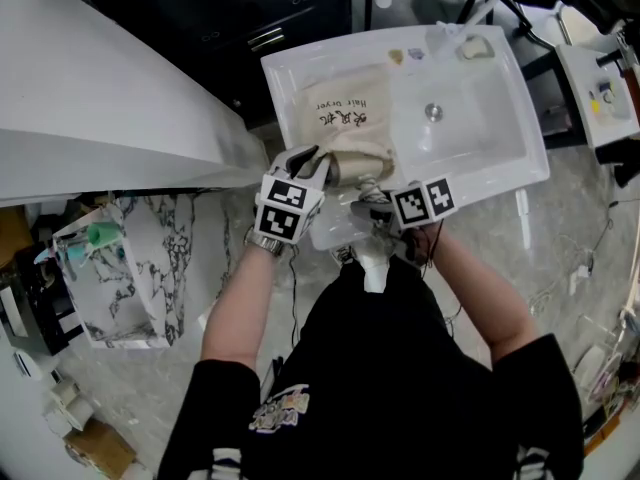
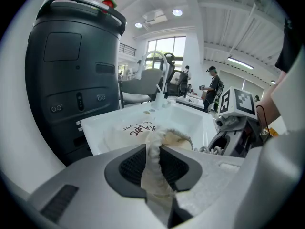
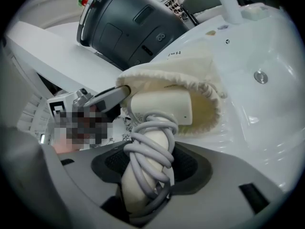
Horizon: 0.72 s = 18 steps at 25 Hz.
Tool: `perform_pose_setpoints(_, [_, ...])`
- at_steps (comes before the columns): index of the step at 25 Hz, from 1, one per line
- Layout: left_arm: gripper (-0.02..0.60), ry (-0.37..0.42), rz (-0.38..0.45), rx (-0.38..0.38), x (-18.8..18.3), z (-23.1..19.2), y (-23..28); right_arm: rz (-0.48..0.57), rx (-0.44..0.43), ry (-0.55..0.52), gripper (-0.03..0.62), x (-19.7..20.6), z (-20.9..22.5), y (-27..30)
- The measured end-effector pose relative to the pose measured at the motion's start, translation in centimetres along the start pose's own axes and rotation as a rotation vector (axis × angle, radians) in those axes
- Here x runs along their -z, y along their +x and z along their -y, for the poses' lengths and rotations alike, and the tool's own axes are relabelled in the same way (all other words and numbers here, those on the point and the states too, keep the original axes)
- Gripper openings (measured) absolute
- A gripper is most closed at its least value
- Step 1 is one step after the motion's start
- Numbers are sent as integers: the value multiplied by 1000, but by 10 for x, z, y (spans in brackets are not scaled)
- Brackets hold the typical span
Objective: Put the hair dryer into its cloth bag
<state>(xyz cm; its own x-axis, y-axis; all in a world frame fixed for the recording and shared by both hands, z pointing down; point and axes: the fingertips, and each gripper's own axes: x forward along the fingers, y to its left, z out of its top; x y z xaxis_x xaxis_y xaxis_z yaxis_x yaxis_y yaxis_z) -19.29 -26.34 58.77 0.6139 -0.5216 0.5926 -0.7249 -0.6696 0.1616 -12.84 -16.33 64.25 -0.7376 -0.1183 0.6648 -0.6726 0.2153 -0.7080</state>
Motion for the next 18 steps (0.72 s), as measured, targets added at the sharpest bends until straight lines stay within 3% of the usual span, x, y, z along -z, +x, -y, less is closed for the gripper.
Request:
perform_pose_setpoints(8, [72, -20, 6, 17, -2, 3, -6, 31, 61, 39, 241, -27, 13, 20])
perform_pose_setpoints(18, [72, -62, 20, 31, -1, 4, -9, 167, 118, 47, 241, -77, 24, 41])
